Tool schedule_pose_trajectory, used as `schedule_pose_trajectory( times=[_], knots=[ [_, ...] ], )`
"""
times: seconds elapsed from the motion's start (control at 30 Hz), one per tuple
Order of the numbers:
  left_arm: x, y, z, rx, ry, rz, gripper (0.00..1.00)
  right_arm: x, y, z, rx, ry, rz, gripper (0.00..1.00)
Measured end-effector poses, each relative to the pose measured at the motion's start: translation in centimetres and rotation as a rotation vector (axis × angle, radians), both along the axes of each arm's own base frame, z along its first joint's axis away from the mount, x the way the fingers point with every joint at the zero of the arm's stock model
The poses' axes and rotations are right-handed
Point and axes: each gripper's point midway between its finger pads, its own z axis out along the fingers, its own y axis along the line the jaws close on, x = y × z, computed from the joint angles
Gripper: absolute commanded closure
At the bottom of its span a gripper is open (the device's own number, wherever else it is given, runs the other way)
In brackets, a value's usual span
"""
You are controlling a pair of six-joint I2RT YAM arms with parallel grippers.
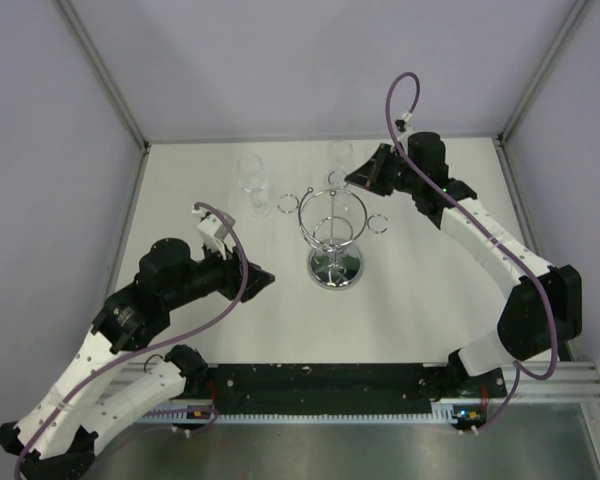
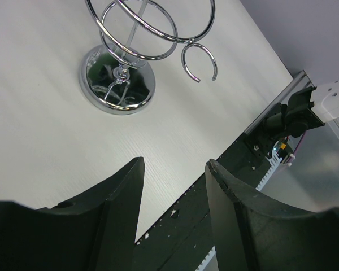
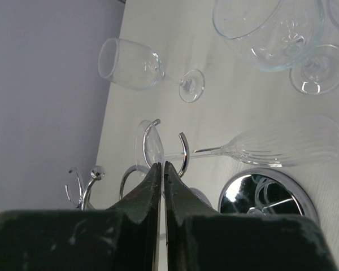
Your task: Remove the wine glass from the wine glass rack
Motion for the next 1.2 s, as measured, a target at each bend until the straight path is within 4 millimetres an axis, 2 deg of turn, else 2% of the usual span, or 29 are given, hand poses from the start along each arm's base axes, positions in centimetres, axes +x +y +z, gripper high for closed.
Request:
schedule_pose_trajectory(
  times=[0.3, 0.67, 1.2],
  knots=[
    [0.0, 0.0, 0.0, 0.000, 0.001, 0.000, 0.47, 0.4, 0.4, 1.3, 0.047, -0.026, -0.007, 1.00],
    [0.1, -0.1, -0.2, 0.006, 0.007, 0.000, 0.47, 1.0, 1.3, 4.3, 0.149, -0.054, -0.005, 1.00],
    [0.1, -0.1, -0.2, 0.006, 0.007, 0.000, 0.47, 3.2, 1.7, 6.0, 0.269, -0.021, -0.085, 1.00]
  ],
)
